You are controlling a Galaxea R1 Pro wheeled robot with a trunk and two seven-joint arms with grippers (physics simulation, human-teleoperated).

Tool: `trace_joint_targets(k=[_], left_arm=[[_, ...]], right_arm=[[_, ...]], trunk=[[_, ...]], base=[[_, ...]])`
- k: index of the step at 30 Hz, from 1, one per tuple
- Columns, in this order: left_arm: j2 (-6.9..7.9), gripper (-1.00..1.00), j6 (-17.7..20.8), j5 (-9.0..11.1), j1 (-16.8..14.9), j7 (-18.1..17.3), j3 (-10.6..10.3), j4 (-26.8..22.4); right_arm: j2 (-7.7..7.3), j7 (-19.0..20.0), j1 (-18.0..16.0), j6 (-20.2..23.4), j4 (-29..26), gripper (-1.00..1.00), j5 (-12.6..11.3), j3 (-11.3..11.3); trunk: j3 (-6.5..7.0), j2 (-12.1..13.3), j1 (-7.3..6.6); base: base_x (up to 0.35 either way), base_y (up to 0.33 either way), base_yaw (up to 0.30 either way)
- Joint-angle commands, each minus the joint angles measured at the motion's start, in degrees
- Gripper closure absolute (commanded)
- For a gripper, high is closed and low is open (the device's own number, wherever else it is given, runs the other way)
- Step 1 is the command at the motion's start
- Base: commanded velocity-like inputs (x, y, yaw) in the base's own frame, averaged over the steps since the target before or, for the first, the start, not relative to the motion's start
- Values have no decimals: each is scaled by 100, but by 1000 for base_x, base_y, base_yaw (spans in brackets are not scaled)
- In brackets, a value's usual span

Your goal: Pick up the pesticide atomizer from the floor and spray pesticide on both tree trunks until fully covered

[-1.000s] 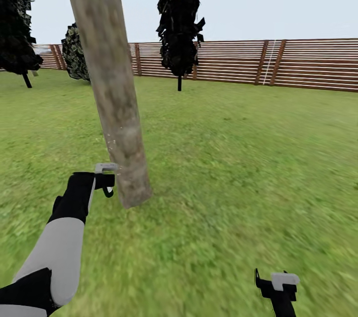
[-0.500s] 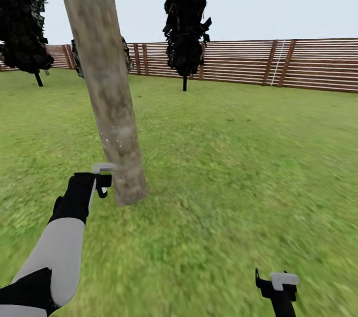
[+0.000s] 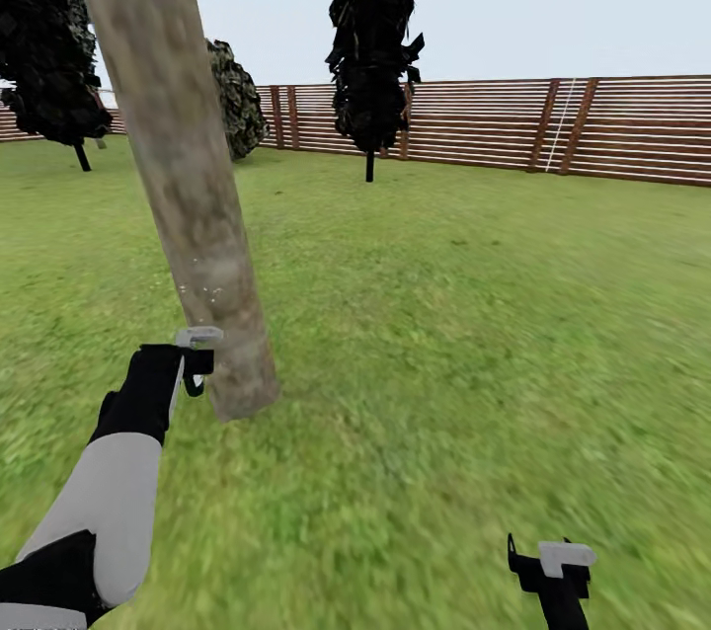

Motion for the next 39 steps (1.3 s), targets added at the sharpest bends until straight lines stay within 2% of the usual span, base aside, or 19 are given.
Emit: trace_joint_targets(k=[1,2,3,4,5,7,9,10,11,13,16,19,22,27,31,34,36,39], left_arm=[[232,100,27,11,2,-73,25,18],[472,100,30,27,6,-98,56,39],[631,100,30,45,24,-114,121,68],[708,100,22,62,86,-121,175,111],[722,100,-2,71,212,-126,200,167],[589,100,-94,77,405,-129,196,221],[251,100,-332,62,516,-85,188,260],[-25,100,-530,42,577,-62,180,353],[-146,100,-602,44,599,-53,180,431],[-224,100,-654,61,615,-47,186,540],[-199,100,-674,65,621,-50,222,586],[124,100,-671,55,629,-44,239,598],[212,100,-677,57,743,-34,233,597],[126,100,-683,78,857,-33,232,603],[-62,100,-686,79,867,-33,236,634],[-74,100,-776,76,977,-34,236,636],[-24,100,-983,71,1204,-40,231,639],[-206,100,-1377,80,1361,-35,206,772]], right_arm=[[1,-39,-4,-13,9,-100,61,-22],[1,-39,-3,-14,9,-100,63,-22],[1,-39,-5,-12,9,-100,62,-22],[2,-39,-6,-15,9,-100,61,-22],[3,-39,-6,-12,11,-100,65,-22],[7,-39,-6,-10,16,-100,68,-22],[6,-37,-6,-10,17,-100,69,-22],[8,-37,-5,-10,18,-100,70,-22],[8,-38,-6,-11,18,-100,70,-22],[9,-38,-7,-13,18,-100,70,-22],[9,-38,-6,-12,17,-100,70,-22],[9,-39,-7,-16,18,-100,70,-22],[9,-32,-3,-16,17,-100,70,-22],[9,-30,-6,-15,14,-100,70,-22],[12,-30,-4,-15,17,-100,70,-20],[22,-30,-3,-15,18,-100,70,-18],[26,-30,-3,-11,18,-100,70,-15],[26,-28,-4,-10,18,-100,70,-13]], trunk=[[-5,-2,2],[-5,-2,2],[-5,-2,2],[-5,-2,2],[-5,-2,2],[-5,-2,2],[-5,-2,2],[-5,-2,2],[-5,-2,2],[-5,-2,2],[-5,-2,2],[-5,-2,2],[-5,-2,2],[-5,-2,2],[-5,-2,2],[-5,-2,2],[-5,-2,2],[-5,-2,2]], base=[[208,-145,0],[113,-78,0],[58,-40,0],[30,-20,0],[12,-8,0],[5,-4,0],[2,-1,0],[1,0,4],[0,0,53],[0,0,144],[0,0,241],[0,0,274],[84,0,124],[305,0,12],[335,0,0],[148,0,0],[17,0,0],[4,0,0]])
